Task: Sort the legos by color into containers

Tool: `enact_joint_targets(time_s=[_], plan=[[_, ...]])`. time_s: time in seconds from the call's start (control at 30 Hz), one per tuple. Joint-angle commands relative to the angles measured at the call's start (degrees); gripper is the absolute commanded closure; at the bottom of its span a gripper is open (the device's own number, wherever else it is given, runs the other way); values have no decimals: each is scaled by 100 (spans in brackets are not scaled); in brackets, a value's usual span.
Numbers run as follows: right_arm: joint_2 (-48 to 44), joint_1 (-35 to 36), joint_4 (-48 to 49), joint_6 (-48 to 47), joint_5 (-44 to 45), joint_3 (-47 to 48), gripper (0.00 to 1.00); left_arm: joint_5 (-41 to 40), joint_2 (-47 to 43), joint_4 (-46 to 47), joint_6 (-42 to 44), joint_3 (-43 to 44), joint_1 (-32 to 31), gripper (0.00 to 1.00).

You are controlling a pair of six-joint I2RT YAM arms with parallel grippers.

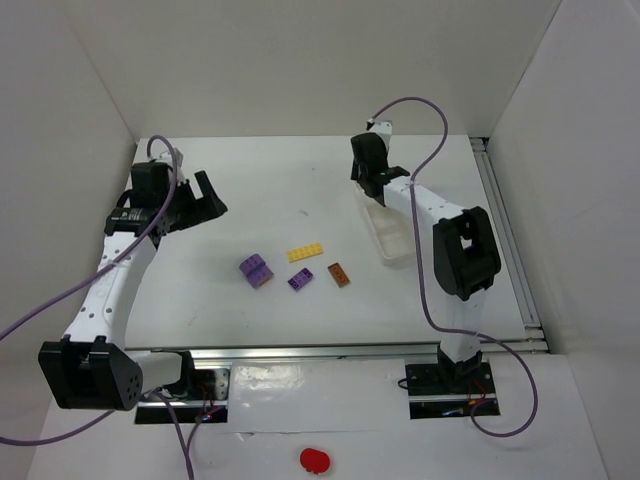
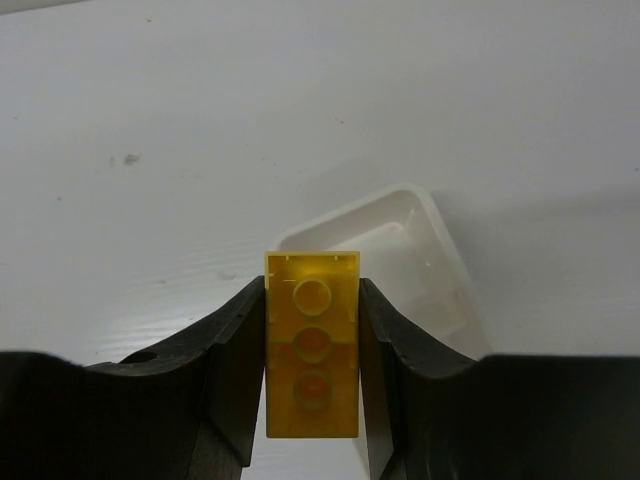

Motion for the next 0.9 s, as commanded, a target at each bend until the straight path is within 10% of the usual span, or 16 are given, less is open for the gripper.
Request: enact_joint_targets(time_s=[0.0,0.23,0.5,0.87], plan=[[182,-196,254,61,198,-1,64,169,57,153,89,-32,-25,0],[455,-425,316,255,260,131,58,170,225,153,194,21,-131,0],[728,-478,175,255,277,324,19,170,400,153,194,126,-297,0],[-800,83,324,53,-144,-780,43,-76,515,31,194,538,-403,0]])
